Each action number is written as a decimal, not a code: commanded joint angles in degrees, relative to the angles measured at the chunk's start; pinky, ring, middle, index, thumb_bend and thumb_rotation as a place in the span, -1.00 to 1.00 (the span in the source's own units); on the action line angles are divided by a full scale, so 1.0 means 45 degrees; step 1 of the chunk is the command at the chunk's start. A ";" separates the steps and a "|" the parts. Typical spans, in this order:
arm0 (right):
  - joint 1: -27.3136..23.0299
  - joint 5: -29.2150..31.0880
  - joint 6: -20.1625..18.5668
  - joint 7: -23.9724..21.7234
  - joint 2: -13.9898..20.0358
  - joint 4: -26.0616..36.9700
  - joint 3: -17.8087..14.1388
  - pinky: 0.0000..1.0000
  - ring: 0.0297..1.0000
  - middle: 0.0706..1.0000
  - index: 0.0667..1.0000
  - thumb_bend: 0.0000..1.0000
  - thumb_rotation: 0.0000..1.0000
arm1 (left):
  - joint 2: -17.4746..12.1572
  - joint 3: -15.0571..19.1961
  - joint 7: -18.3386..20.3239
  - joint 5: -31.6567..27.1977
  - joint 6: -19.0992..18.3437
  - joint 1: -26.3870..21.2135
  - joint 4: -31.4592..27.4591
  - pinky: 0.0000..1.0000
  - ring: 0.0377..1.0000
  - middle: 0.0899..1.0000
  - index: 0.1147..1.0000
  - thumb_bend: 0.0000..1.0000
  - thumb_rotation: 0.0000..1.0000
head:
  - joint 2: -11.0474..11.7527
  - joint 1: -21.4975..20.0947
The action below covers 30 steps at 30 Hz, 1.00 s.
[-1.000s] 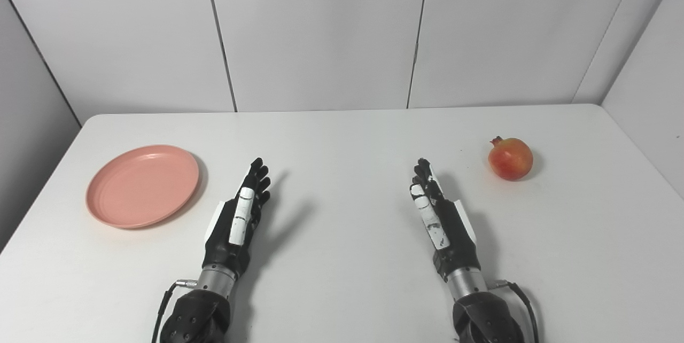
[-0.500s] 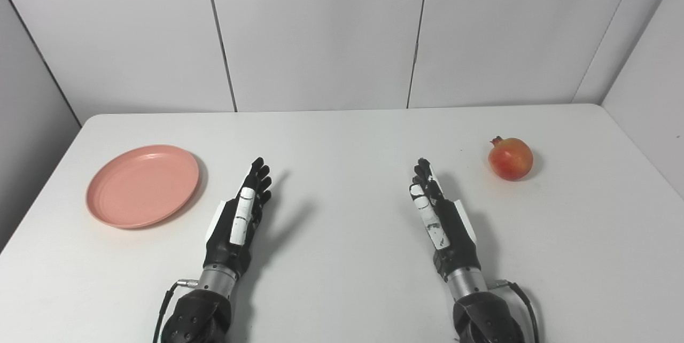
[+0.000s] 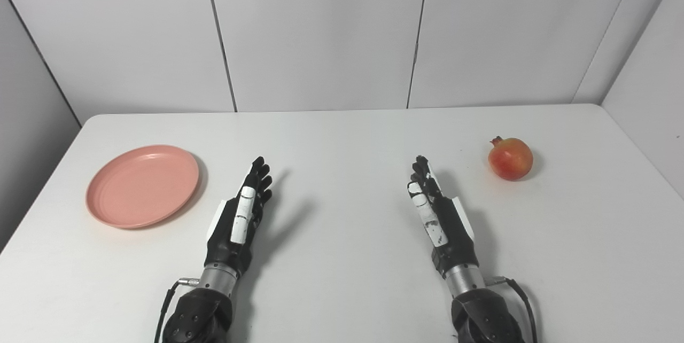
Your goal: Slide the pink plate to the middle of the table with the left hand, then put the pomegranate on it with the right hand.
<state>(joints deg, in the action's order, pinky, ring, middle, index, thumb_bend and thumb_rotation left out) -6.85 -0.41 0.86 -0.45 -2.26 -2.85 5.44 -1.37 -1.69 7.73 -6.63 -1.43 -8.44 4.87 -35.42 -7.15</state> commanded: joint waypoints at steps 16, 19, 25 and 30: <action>0.0243 0.1621 0.1746 -0.1307 0.1251 0.0009 -0.1277 1.00 1.00 1.00 1.00 0.31 0.69 | 0.1570 -0.0520 -0.1629 0.1778 0.1930 -0.0695 0.0723 1.00 1.00 1.00 1.00 0.36 1.00 | 0.1131 0.5427; 0.0274 0.1696 0.1924 -0.1638 0.1556 -0.0107 -0.1226 1.00 1.00 1.00 1.00 0.30 0.80 | 0.1580 -0.0352 -0.1816 0.1840 0.1997 -0.0937 0.0747 1.00 1.00 1.00 1.00 0.35 1.00 | 0.1324 0.5919; 0.0227 0.1899 0.2027 -0.1891 0.1724 -0.0246 -0.1234 1.00 1.00 1.00 1.00 0.24 0.89 | 0.1663 0.0317 -0.2025 0.1299 0.1825 -0.1516 0.0548 1.00 1.00 1.00 1.00 0.40 1.00 | 0.1537 0.6153; 0.0234 0.1911 0.1994 -0.1892 0.1696 -0.0192 -0.1310 1.00 1.00 1.00 1.00 0.20 0.89 | 0.1524 0.0855 -0.2051 0.0695 0.1645 -0.1986 0.0637 1.00 1.00 1.00 1.00 0.43 1.00 | 0.1699 0.6285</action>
<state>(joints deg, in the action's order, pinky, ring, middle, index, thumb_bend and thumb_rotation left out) -5.90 7.76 6.77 -8.61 5.27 -2.94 0.03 5.52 1.94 -1.46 -2.58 5.31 -14.48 9.03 -27.78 21.09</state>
